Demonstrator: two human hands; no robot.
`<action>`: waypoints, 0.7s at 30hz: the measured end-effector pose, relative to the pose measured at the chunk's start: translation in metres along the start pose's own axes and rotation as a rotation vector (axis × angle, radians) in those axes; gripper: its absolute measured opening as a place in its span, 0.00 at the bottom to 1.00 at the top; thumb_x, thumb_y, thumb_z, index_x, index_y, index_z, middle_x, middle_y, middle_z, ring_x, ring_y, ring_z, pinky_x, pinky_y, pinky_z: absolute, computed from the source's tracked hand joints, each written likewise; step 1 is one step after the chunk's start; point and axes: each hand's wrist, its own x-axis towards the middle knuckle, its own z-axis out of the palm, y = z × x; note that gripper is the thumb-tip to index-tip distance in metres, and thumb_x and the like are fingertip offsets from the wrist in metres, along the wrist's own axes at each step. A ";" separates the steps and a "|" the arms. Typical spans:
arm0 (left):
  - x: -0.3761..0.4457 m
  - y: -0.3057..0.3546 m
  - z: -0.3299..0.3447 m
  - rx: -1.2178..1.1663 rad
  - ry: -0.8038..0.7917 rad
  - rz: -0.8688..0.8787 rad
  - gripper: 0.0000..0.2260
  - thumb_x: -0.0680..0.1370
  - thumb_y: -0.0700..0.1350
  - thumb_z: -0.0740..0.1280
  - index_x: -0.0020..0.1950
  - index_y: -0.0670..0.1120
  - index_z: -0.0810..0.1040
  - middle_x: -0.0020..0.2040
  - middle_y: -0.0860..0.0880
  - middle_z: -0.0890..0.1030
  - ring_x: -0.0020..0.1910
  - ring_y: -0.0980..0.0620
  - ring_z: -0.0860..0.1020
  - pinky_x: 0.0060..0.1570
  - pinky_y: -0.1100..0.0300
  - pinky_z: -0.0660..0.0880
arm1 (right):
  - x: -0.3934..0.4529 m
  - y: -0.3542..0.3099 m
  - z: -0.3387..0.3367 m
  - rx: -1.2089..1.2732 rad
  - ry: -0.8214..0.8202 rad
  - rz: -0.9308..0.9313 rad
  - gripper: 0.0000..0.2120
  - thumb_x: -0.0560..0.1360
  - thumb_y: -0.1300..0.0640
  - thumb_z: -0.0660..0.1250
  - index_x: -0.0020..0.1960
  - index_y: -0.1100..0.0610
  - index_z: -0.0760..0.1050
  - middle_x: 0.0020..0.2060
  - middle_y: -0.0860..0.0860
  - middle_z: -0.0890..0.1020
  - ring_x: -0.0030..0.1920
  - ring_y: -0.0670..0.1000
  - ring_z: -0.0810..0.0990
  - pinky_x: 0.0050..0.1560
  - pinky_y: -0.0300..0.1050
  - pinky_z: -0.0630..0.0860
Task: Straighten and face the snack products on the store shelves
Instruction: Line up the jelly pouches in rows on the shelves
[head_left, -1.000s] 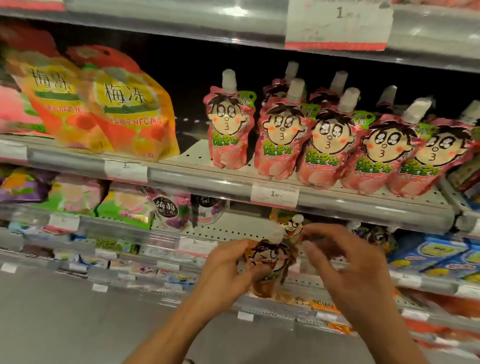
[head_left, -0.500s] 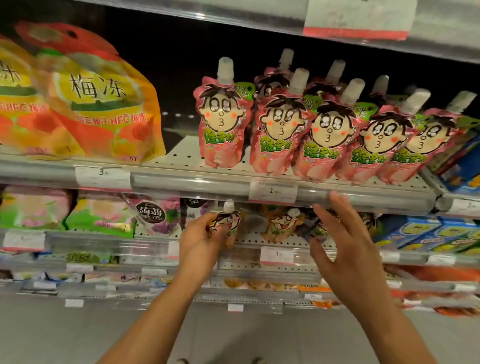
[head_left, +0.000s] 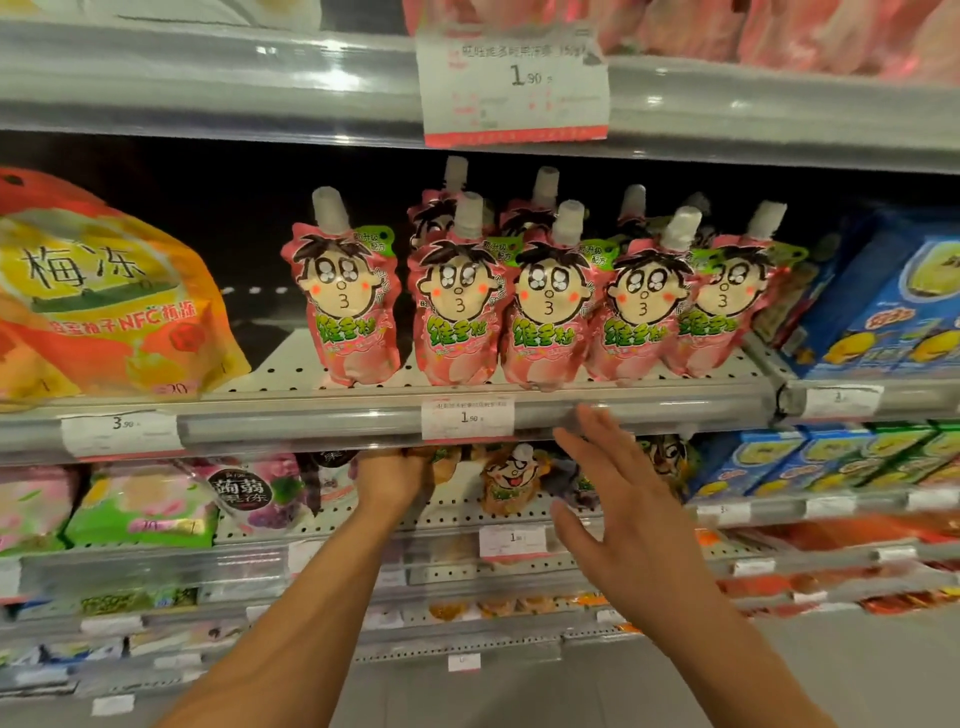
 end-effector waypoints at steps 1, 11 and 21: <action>0.003 -0.001 0.002 0.052 -0.004 -0.024 0.04 0.79 0.45 0.71 0.50 0.44 0.80 0.42 0.48 0.78 0.47 0.45 0.79 0.32 0.62 0.65 | 0.000 0.000 0.000 -0.022 -0.010 -0.008 0.30 0.78 0.41 0.58 0.78 0.49 0.67 0.81 0.44 0.59 0.81 0.46 0.52 0.74 0.43 0.56; -0.020 0.000 -0.013 -0.051 -0.056 0.081 0.07 0.76 0.40 0.74 0.50 0.48 0.80 0.50 0.48 0.83 0.54 0.45 0.81 0.51 0.59 0.71 | -0.003 -0.002 0.006 -0.082 -0.008 -0.030 0.31 0.78 0.42 0.56 0.80 0.47 0.59 0.82 0.46 0.55 0.82 0.49 0.50 0.69 0.44 0.65; -0.108 -0.007 -0.049 0.121 -0.033 0.600 0.06 0.80 0.50 0.67 0.53 0.60 0.82 0.56 0.69 0.80 0.57 0.70 0.76 0.56 0.75 0.70 | -0.004 -0.006 0.012 -0.096 0.020 -0.031 0.31 0.78 0.43 0.62 0.79 0.49 0.64 0.83 0.50 0.52 0.83 0.51 0.46 0.59 0.48 0.79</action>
